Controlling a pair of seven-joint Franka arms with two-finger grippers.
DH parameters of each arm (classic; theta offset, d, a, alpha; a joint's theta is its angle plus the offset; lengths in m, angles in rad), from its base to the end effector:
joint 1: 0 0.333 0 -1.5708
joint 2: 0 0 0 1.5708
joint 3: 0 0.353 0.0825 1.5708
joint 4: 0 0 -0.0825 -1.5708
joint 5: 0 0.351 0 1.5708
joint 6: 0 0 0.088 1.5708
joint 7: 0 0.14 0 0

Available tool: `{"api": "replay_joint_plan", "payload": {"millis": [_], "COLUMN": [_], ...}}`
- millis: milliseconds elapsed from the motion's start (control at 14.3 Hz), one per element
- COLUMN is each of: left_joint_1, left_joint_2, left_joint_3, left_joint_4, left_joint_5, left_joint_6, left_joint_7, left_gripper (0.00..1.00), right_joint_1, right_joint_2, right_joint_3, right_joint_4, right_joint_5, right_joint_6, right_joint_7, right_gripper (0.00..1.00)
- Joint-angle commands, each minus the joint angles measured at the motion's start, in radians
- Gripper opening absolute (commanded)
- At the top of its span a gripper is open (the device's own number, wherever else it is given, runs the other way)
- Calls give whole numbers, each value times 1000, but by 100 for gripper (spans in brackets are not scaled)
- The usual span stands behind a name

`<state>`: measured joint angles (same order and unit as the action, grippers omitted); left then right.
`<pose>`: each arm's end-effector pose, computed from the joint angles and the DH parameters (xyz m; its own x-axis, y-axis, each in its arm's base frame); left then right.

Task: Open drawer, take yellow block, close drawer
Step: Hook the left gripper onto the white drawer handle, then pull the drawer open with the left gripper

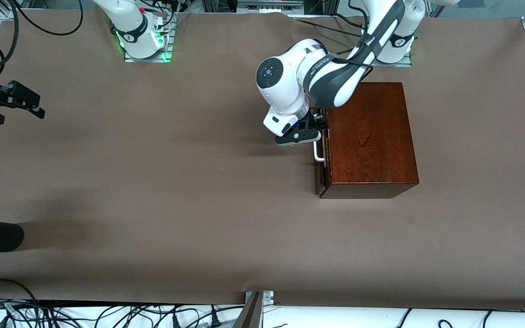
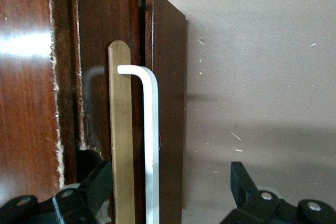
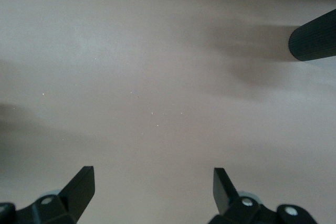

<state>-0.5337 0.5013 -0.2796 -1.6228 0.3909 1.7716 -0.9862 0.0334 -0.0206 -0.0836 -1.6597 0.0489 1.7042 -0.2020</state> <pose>0.4755 -0.4050 0.3387 0.9990 0.0436 -0.0135 0.0350 -0.9217 -0.3862 0.5276 -0.0208 0.6121 0.9868 0.1446 0.0736 0.1475 -0.9884 -0.0365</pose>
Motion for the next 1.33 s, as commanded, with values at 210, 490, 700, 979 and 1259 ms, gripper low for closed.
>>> {"api": "replay_joint_plan", "payload": {"millis": [210,490,700,979,1259], "left_joint_1": [-15,-17,-17,-25,-57], "left_joint_2": [26,40,57,80,115], "left_joint_3": [5,5,5,5,5], "left_joint_4": [-35,-71,-68,-55,-6], "left_joint_5": [59,60,62,60,59], "left_joint_6": [46,120,134,204,216], "left_joint_7": [-43,-84,-88,-86,-86], "left_gripper": [100,100,100,100,100], "right_joint_1": [-7,-7,-7,-6,-3], "right_joint_2": [8,8,8,8,13], "right_joint_3": [-1,1,1,2,2], "right_joint_4": [20,20,20,20,18], "right_joint_5": [12,12,12,14,11], "right_joint_6": [-12,-11,-11,-11,-12], "right_joint_7": [-8,-8,-5,-7,-8], "right_gripper": [100,100,100,100,100]}}
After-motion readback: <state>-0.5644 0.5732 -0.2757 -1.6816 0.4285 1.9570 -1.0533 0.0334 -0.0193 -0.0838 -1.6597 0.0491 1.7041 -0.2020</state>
